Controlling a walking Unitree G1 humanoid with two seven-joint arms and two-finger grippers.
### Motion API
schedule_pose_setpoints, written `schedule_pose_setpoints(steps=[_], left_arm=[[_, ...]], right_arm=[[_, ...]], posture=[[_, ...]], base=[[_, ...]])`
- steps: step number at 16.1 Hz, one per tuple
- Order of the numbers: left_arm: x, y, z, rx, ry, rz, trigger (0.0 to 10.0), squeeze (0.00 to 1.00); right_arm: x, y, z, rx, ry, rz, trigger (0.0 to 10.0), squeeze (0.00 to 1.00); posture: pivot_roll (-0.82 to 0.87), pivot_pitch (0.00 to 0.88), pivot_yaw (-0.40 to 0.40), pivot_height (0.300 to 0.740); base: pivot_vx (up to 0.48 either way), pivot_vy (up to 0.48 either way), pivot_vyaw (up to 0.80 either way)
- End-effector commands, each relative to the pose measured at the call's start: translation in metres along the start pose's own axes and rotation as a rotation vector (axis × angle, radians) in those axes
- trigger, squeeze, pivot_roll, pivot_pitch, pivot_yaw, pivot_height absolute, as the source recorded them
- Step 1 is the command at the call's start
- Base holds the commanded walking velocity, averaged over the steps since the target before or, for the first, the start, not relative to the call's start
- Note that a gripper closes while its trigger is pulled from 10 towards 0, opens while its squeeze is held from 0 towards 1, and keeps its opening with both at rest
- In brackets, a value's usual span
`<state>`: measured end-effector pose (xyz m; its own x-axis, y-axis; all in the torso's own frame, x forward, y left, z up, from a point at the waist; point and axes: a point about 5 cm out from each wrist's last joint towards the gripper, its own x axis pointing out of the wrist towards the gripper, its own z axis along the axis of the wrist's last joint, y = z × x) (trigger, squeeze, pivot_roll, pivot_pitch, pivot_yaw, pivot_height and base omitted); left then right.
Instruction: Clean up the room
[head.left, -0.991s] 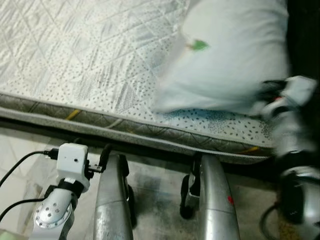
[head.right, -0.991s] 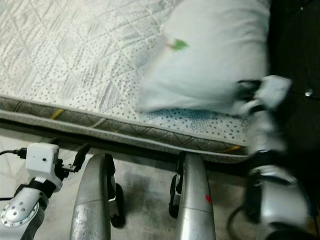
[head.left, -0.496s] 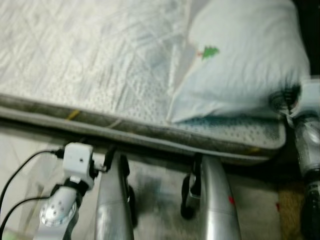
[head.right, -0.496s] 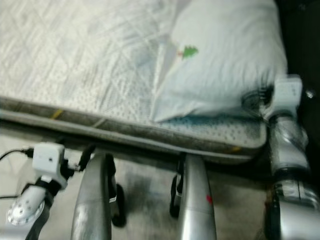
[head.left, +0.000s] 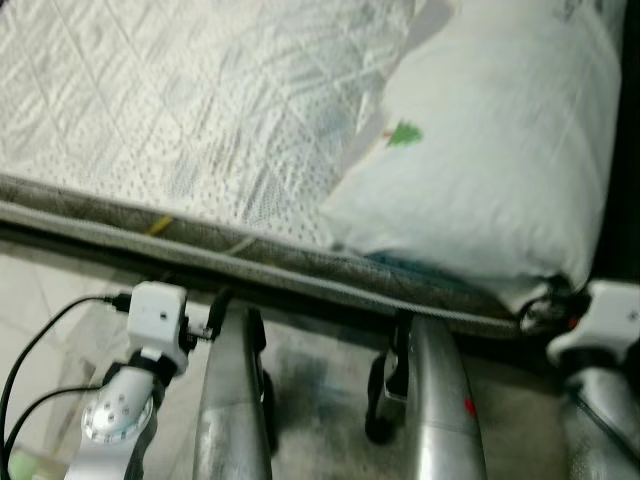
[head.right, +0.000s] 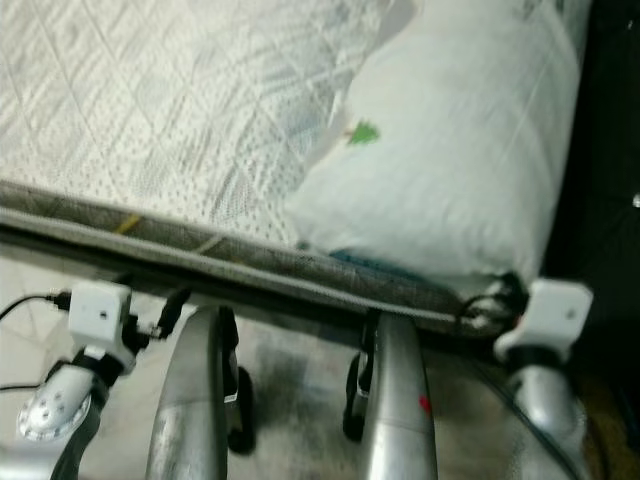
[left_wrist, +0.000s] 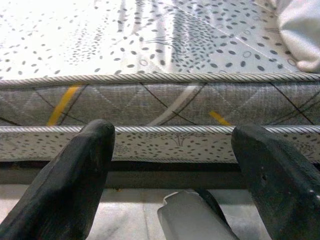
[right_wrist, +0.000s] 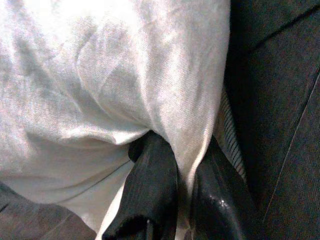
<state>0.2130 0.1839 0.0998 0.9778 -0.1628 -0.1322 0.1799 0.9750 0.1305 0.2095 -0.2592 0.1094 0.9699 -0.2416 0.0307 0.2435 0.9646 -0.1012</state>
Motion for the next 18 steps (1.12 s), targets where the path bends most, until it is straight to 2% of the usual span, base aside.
schedule_pose_setpoints(steps=[1, 3, 4, 6, 8, 9, 10, 12, 13, 15, 17, 18], left_arm=[[-0.004, 0.000, -0.009, 0.005, 0.039, -0.011, 10.0, 0.00], [-0.004, -0.002, -0.010, 0.002, 0.036, -0.013, 10.0, 0.00], [-0.004, -0.002, -0.010, 0.001, 0.037, -0.012, 10.0, 0.00], [-0.004, -0.003, -0.012, -0.006, 0.040, -0.006, 10.0, 0.00], [-0.002, -0.007, -0.012, -0.014, 0.035, -0.009, 10.0, 0.00], [0.000, -0.009, -0.011, -0.017, 0.031, -0.009, 10.0, 0.00], [0.001, -0.008, -0.010, -0.019, 0.025, -0.002, 10.0, 0.00], [0.001, -0.007, -0.009, -0.020, 0.018, 0.012, 10.0, 0.00], [0.001, -0.007, -0.010, -0.022, 0.017, 0.022, 10.0, 0.00], [0.001, -0.009, -0.010, -0.026, 0.014, 0.026, 10.0, 0.00], [0.001, -0.010, -0.010, -0.029, 0.012, 0.033, 10.0, 0.00], [0.002, -0.009, -0.010, -0.030, 0.011, 0.038, 10.0, 0.00]], right_arm=[[-0.018, -0.005, -0.010, -0.013, 0.071, -0.044, 0.0, 0.00], [-0.036, 0.005, -0.013, -0.008, 0.133, -0.014, 0.0, 0.00], [-0.038, 0.006, -0.015, -0.006, 0.151, -0.012, 0.0, 0.00], [-0.020, 0.008, -0.015, 0.010, 0.171, 0.008, 0.0, 0.00], [0.015, 0.014, -0.004, 0.016, 0.137, 0.082, 0.0, 0.00], [0.048, 0.015, 0.011, -0.009, 0.085, 0.135, 0.0, 0.00], [0.071, 0.016, 0.026, -0.011, 0.046, 0.166, 0.0, 0.00], [0.103, 0.018, 0.052, -0.029, -0.016, 0.209, 0.0, 0.00], [0.121, 0.024, 0.075, -0.056, -0.078, 0.243, 0.0, 0.00], [0.137, 0.022, 0.094, -0.097, -0.131, 0.242, 0.0, 0.00], [0.147, 0.011, 0.108, -0.140, -0.174, 0.195, 0.0, 0.00], [0.155, -0.012, 0.121, -0.184, -0.197, 0.094, 0.0, 0.00]], posture=[[-0.01, 0.278, 0.058, 0.552], [-0.01, 0.281, 0.049, 0.552], [-0.01, 0.282, 0.047, 0.552], [-0.02, 0.283, 0.043, 0.552], [-0.02, 0.281, 0.039, 0.552], [-0.01, 0.278, 0.034, 0.552], [-0.01, 0.276, 0.029, 0.552], [0.00, 0.271, 0.018, 0.552], [0.00, 0.270, 0.012, 0.552], [0.00, 0.268, 0.005, 0.552], [0.01, 0.266, 0.002, 0.552], [0.00, 0.264, 0.002, 0.552]], base=[[0.000, 0.000, 0.00], [0.000, 0.000, 0.00], [0.000, 0.000, 0.00], [0.000, 0.000, 0.00], [0.000, 0.000, 0.00], [0.000, 0.000, 0.00], [0.000, 0.000, 0.00], [0.000, 0.000, 0.00], [0.000, 0.000, 0.00], [0.000, 0.000, 0.00], [0.000, 0.000, 0.00], [0.000, 0.000, 0.00]])
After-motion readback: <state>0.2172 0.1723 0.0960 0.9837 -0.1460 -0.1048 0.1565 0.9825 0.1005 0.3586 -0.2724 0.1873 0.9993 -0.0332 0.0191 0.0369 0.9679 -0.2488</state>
